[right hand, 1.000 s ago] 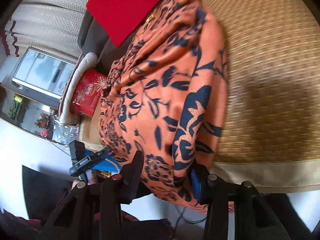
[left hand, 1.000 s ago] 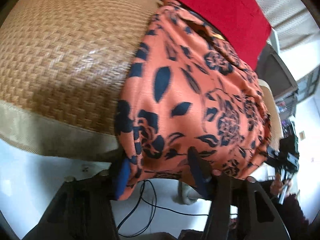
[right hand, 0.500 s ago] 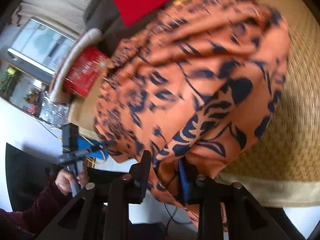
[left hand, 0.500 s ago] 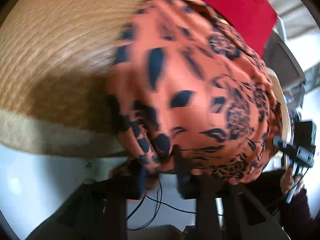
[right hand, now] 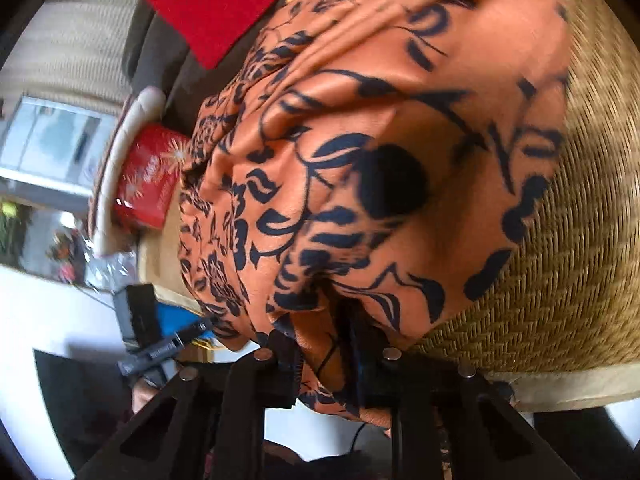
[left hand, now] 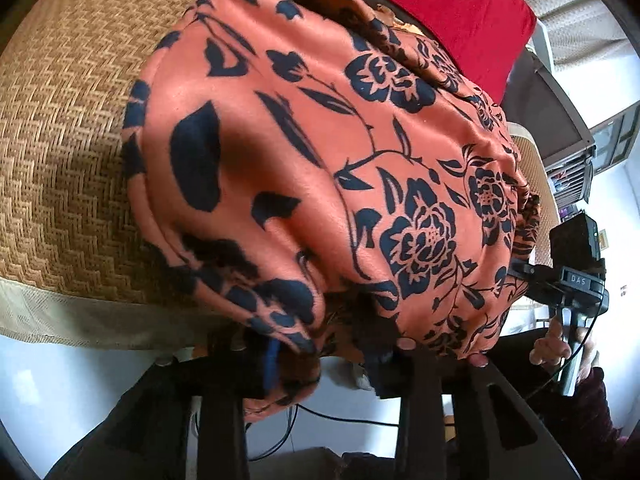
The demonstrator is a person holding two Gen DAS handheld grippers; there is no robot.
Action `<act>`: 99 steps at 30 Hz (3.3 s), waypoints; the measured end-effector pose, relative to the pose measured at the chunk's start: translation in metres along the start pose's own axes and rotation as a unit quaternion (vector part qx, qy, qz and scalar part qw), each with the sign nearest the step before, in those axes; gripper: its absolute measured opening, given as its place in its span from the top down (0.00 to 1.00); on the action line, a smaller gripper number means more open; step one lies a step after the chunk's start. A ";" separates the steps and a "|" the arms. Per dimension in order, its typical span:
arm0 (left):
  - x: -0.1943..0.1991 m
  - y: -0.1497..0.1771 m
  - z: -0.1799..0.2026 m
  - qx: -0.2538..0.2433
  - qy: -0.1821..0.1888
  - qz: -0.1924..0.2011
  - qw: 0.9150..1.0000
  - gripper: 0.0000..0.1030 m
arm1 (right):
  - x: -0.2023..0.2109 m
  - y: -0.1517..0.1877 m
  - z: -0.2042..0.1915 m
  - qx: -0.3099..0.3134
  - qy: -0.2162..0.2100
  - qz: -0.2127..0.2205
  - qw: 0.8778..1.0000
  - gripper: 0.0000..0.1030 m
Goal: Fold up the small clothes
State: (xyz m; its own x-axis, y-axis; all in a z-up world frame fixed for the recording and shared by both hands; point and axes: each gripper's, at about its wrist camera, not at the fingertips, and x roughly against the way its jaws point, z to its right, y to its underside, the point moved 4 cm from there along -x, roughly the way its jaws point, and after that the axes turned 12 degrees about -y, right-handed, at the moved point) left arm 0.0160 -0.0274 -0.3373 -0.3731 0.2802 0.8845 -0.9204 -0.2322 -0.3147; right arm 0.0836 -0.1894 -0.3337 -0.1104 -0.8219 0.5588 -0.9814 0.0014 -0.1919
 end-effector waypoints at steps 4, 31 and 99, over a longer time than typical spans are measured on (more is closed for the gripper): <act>-0.004 -0.001 0.012 -0.022 -0.011 0.018 1.000 0.80 | 0.004 0.006 -0.003 0.012 0.013 0.003 1.000 0.89; 0.054 -0.260 -0.026 0.181 0.124 0.171 0.961 0.61 | 0.099 -0.216 0.026 -0.165 -0.266 0.320 0.894 0.71; 0.039 -0.337 -0.018 0.120 0.023 0.161 0.979 0.17 | 0.038 -0.309 -0.002 -0.020 0.038 0.289 0.956 0.68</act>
State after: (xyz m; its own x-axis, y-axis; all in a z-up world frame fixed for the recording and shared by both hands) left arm 0.3099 0.0781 -0.2030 -0.6501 0.1963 0.7340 -0.7013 -0.5270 -0.4801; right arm 0.3826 -0.2197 -0.2516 -0.6459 -0.6339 0.4254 -0.7580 0.4667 -0.4556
